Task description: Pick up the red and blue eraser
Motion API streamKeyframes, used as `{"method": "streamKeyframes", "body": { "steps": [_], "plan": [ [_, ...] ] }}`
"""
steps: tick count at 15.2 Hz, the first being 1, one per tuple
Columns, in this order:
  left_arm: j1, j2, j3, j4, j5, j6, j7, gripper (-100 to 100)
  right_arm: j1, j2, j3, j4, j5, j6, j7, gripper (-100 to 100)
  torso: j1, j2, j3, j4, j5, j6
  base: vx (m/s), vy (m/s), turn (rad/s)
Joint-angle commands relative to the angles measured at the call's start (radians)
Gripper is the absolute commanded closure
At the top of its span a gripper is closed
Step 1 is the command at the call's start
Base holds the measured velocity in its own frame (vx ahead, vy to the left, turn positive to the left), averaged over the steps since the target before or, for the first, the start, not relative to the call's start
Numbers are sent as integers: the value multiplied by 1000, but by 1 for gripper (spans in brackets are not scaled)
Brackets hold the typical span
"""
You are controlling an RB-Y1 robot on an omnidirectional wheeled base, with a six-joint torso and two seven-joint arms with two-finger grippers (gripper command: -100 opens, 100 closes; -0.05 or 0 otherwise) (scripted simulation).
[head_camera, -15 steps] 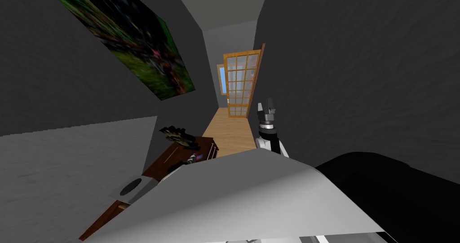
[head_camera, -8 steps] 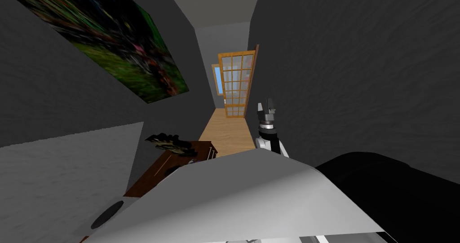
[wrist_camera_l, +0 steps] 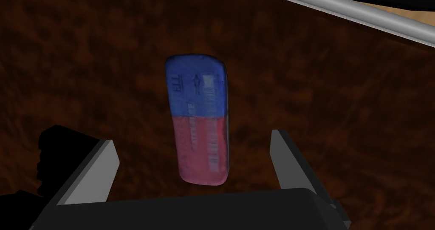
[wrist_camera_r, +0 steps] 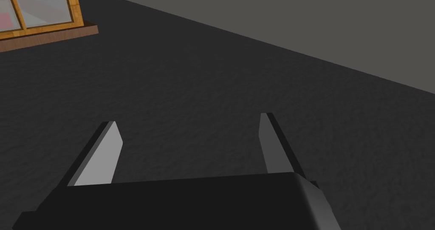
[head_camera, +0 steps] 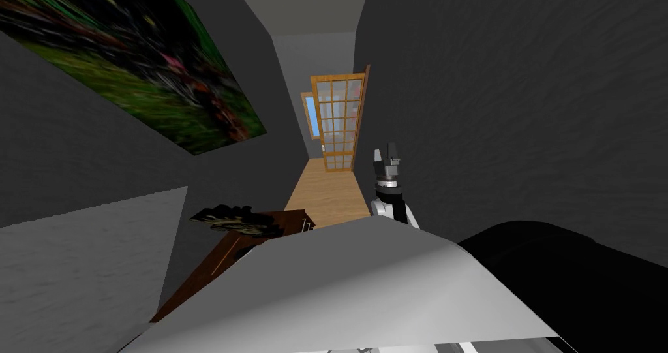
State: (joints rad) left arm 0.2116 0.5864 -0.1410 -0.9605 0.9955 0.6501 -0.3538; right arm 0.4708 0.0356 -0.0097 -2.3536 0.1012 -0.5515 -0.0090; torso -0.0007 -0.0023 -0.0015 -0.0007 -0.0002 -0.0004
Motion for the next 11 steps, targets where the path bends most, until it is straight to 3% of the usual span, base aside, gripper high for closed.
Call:
{"method": "streamKeyframes", "body": {
  "steps": [1, 9, 10, 11],
  "plan": [
    [-17, -21, 5, 28, -17, -12, 11, -100, 0, 0, 0, 0, 0, 0, 0, 0, 0, 0, 0, 0, 0, 0, -13, 31, -100],
    [-87, -104, 27, 140, -86, -59, 55, -100, 0, 0, 0, 0, 0, 0, 0, 0, 2, 7, 4, 2, 0, 0, -71, 58, -129],
    [-73, -89, 24, 117, -75, -48, 48, -100, 0, 0, 0, 0, 0, 0, 0, 0, 3, 7, 4, 1, 2, 0, -46, 33, -50],
    [-75, -91, 25, 118, -77, -50, 52, 100, 0, 0, 0, 0, 0, 0, 0, 0, 4, 6, 3, 1, 2, 0, -17, 10, -5]
  ]
}}
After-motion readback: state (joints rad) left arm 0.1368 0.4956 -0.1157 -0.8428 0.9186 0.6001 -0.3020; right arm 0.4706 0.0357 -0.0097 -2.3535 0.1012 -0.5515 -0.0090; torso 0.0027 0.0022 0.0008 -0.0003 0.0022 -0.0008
